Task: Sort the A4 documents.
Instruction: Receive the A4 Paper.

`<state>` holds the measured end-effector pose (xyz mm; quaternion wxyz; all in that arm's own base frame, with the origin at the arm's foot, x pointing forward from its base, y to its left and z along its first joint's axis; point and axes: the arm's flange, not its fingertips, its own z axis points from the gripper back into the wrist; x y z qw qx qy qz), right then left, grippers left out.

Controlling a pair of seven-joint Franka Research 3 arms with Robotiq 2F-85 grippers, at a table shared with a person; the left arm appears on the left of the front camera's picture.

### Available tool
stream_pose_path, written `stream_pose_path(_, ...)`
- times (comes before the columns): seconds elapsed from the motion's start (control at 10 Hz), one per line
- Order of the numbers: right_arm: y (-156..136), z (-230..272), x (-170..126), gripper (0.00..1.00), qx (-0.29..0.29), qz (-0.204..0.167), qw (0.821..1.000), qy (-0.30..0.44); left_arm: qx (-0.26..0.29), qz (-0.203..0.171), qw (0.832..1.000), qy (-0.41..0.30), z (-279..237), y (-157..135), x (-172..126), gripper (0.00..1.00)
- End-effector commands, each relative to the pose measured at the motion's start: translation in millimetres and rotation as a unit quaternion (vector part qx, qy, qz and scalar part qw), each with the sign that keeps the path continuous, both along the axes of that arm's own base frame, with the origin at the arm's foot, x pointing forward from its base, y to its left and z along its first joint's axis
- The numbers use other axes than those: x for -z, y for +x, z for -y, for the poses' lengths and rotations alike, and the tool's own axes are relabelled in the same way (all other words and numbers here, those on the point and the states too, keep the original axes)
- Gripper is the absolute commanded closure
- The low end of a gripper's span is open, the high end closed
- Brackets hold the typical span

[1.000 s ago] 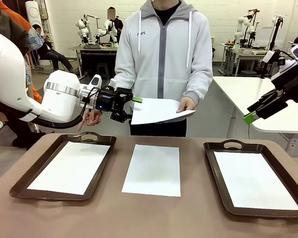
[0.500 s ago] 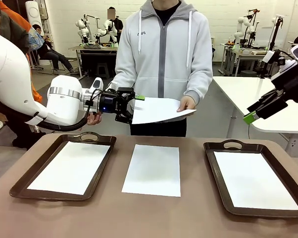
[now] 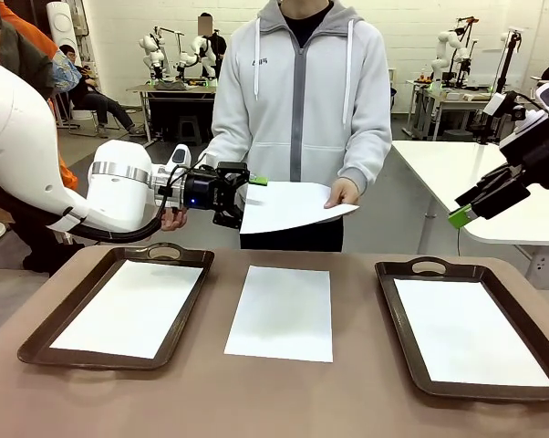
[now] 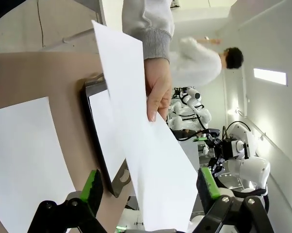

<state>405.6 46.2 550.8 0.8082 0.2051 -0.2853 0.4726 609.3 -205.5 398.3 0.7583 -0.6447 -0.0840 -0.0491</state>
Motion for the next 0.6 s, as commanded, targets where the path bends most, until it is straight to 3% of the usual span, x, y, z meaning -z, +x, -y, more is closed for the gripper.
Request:
stream_pose_path(0.0, -0.1, -0.4, 0.3, 0.00, 0.002, 0.000, 1.000, -0.004, -0.004, -0.005, 1.000, -0.021, 3.4, -2.7, 0.4, 0.00)
stream_pose_path(0.5, -0.1, -0.4, 0.3, 0.00, 0.002, 0.000, 1.000, -0.004, -0.012, 0.002, 1.000, -0.022, 3.1, -6.4, 3.0, 0.46)
